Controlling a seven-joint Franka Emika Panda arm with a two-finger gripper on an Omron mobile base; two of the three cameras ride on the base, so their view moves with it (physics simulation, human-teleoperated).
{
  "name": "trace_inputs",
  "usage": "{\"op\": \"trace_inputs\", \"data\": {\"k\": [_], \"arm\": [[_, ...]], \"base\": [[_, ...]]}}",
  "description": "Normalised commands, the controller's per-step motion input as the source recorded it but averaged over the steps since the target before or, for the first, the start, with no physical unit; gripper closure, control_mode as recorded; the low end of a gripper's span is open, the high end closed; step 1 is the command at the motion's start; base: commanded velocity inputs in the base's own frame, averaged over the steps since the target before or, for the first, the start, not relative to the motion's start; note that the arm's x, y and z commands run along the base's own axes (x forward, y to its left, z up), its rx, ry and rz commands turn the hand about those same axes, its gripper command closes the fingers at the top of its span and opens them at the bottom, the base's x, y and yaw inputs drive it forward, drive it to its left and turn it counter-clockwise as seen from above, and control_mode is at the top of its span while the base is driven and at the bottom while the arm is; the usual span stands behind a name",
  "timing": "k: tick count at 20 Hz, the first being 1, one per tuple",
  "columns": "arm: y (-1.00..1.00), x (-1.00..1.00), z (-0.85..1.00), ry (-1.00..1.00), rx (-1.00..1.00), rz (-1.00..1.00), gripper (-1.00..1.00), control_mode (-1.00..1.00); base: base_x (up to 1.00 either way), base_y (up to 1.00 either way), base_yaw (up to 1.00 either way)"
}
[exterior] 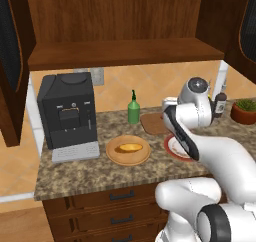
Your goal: From the different types of pastries on the counter, select a croissant and place it on the cutting board. Then retrieve a jar of jam from the cabinet and place it alongside the croissant on the cutting board.
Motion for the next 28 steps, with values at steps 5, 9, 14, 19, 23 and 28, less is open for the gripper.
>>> {"op": "trace_inputs", "data": {"k": [5, 9, 14, 19, 23, 28], "arm": [[-0.01, 0.32, -0.38, 0.0, 0.0, 0.0, 1.0, -1.0], [-0.03, 0.17, -0.41, 0.0, 0.0, 0.0, 1.0, -1.0], [-0.04, 0.16, -0.61, 0.0, 0.0, 0.0, 1.0, -1.0], [0.0, 0.4, -0.51, 0.0, -0.01, 0.0, 1.0, -1.0], [0.0, 0.79, -0.14, 0.0, 0.0, 0.0, 1.0, -1.0], [0.0, 0.81, -0.12, 0.01, 0.0, 0.0, 1.0, -1.0]], "base": [[0.0, 0.0, 0.0], [0.0, 0.0, 0.0], [0.0, 0.0, 0.0], [0.0, 0.0, 0.0], [0.0, 0.0, 0.0], [0.0, 0.0, 0.0]]}}
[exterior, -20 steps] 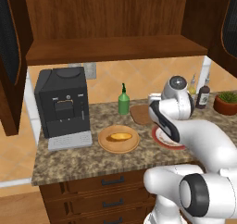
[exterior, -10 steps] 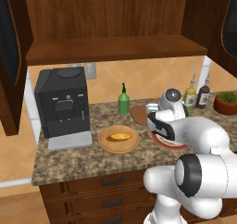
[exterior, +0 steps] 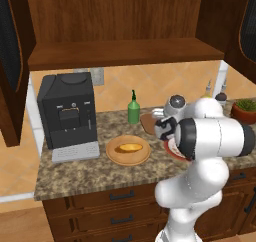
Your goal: From the different types of pastries on the counter, select a croissant and place it on the cutting board. Then retrieve a jar of jam from the cabinet and place it alongside the croissant on the cutting board.
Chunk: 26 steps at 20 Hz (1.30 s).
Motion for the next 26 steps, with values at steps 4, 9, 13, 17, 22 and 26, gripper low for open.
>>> {"op": "trace_inputs", "data": {"k": [4, 9, 13, 17, 22, 26], "arm": [[-0.05, 0.28, -0.35, 0.0, 0.0, 0.0, 1.0, -1.0], [-0.13, 0.0, -0.35, -0.03, 0.0, 0.0, 1.0, -1.0], [0.0, 0.0, -0.19, -0.02, 0.0, 0.0, 1.0, -1.0], [0.0, 0.0, -0.2, -0.01, 0.0, 0.0, 1.0, -1.0], [0.0, 0.01, -0.24, -0.02, -0.01, 0.0, 1.0, -1.0], [0.0, 0.12, -0.28, -0.02, -0.01, 0.0, 1.0, -1.0]], "base": [[0.0, 0.0, 0.0], [0.0, 0.0, 0.0], [0.0, 0.0, 0.0], [0.0, 0.0, 0.0], [0.0, 0.0, 0.0], [0.0, 0.0, 0.0]]}}
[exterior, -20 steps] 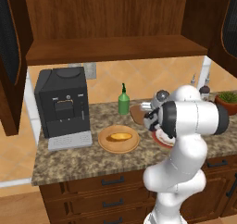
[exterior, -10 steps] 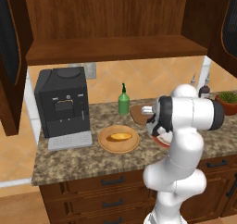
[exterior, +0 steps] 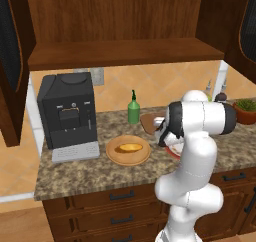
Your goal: From the different types of pastries on the counter, select a croissant and place it on the cutting board. Then retrieve a jar of jam from the cabinet and place it alongside the croissant on the cutting board.
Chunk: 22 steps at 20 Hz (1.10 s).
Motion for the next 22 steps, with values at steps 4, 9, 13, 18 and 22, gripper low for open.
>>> {"op": "trace_inputs", "data": {"k": [4, 9, 13, 18, 22], "arm": [[0.0, 0.12, -0.38, -0.03, -0.04, 0.0, 1.0, -1.0], [0.0, 0.19, -0.43, -0.03, -0.07, 0.0, 1.0, -1.0], [0.0, 0.29, -0.36, -0.02, -0.06, 0.0, 1.0, -1.0], [0.0, 0.42, -0.35, 0.0, 0.0, 0.0, -1.0, -1.0], [-0.01, 0.18, -0.64, 0.0, 0.0, 0.0, -1.0, -1.0]], "base": [[0.0, 0.0, 0.0], [0.0, 0.0, 0.0], [0.0, 0.0, 0.0], [0.0, 0.0, 0.0], [0.0, 0.0, 0.0]]}}
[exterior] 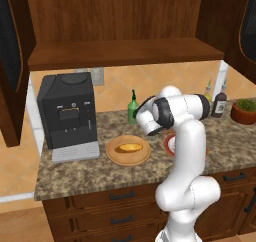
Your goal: From the different types of pastries on the counter, select a croissant and place it on the cutting board. Then retrieve a jar of jam from the cabinet and place it alongside the croissant on the cutting board.
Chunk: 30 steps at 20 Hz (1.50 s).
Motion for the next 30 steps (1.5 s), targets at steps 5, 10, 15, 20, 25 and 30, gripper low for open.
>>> {"op": "trace_inputs", "data": {"k": [5, 10, 15, 20, 25, 30], "arm": [[-0.08, 0.03, -0.72, 0.0, 0.0, 0.0, -1.0, -1.0], [-0.1, 0.0, -0.7, -0.04, -0.02, 0.0, -1.0, -1.0], [0.0, -0.14, -0.6, -0.07, -0.02, 0.0, -1.0, -1.0], [-0.05, -0.56, -0.47, -0.09, 0.0, -0.01, -1.0, -1.0], [-0.09, -0.74, -0.04, -0.12, 0.01, -0.03, -1.0, -1.0], [-0.01, -0.86, 0.01, -0.22, 0.0, 0.0, -1.0, -1.0]], "base": [[0.0, 0.0, 0.0], [0.0, 0.0, 0.0], [0.0, 0.0, 0.0], [0.0, 0.0, 0.0], [0.0, 0.0, 0.0], [0.0, 0.0, 0.0]]}}
